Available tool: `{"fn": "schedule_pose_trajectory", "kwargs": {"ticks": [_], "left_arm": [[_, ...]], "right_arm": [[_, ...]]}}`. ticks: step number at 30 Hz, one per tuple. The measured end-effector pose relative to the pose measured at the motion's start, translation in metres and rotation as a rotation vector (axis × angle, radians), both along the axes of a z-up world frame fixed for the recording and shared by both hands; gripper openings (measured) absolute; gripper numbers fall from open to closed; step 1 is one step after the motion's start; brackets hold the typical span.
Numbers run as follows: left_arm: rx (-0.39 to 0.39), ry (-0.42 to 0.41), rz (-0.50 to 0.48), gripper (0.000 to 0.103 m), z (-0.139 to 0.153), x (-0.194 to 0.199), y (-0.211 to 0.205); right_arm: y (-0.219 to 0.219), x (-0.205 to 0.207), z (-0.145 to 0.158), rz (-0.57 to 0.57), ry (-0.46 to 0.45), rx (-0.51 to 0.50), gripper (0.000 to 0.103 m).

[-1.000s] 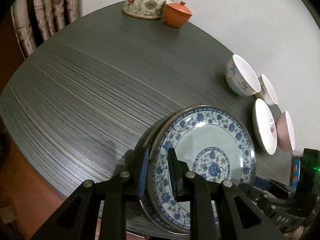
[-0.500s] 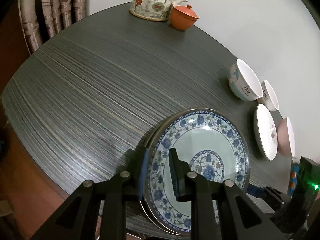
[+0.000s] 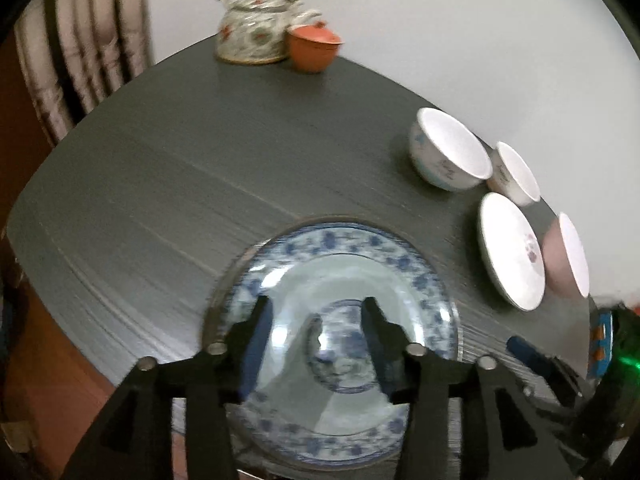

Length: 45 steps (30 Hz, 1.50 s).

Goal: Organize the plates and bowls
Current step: 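Open the left gripper to release the small plate on the stack, then move the left gripper to the pink-flowered white plate rim and close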

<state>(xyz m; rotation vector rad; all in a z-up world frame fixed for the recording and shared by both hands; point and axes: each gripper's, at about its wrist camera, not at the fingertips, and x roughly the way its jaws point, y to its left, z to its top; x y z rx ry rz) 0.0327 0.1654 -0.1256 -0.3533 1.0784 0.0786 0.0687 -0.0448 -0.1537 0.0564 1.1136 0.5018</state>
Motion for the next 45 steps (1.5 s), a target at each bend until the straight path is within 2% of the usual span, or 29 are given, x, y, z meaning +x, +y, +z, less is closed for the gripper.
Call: {"fn": "schedule_pose_trajectory", "kwargs": {"ticks": [5, 8, 11, 13, 18, 23, 29, 38, 45], "left_arm": [[0.038, -0.052, -0.072, 0.050, 0.007, 0.004, -0.038], [0.090, -0.089, -0.117, 0.051, 0.009, 0.004, -0.063], [0.117, -0.099, -0.158, 0.058, 0.008, 0.006, -0.082], [0.116, -0.100, -0.170, 0.059, 0.006, 0.009, -0.091], [0.098, -0.096, -0.190, 0.059, -0.001, 0.022, -0.111], [0.101, -0.098, -0.206, 0.059, -0.004, 0.039, -0.126], [0.084, -0.091, -0.227, 0.059, -0.010, 0.069, -0.139], [0.053, -0.037, -0.230, 0.059, -0.030, 0.110, -0.150], [0.003, 0.006, -0.220, 0.059, -0.045, 0.133, -0.150]], "right_arm": [[-0.043, -0.004, 0.009, -0.121, -0.107, -0.014, 0.067], [-0.070, -0.005, 0.015, -0.184, -0.154, -0.020, 0.067], [-0.098, -0.007, 0.019, -0.257, -0.194, -0.004, 0.067], [-0.112, -0.009, 0.017, -0.287, -0.206, 0.001, 0.067], [-0.146, -0.007, 0.012, -0.363, -0.196, 0.017, 0.067], [-0.166, -0.002, 0.009, -0.387, -0.196, 0.035, 0.067], [-0.175, 0.016, 0.003, -0.395, -0.185, 0.022, 0.067], [-0.182, 0.051, -0.013, -0.407, -0.136, 0.071, 0.066], [-0.176, 0.074, -0.025, -0.399, -0.117, 0.092, 0.059]]}}
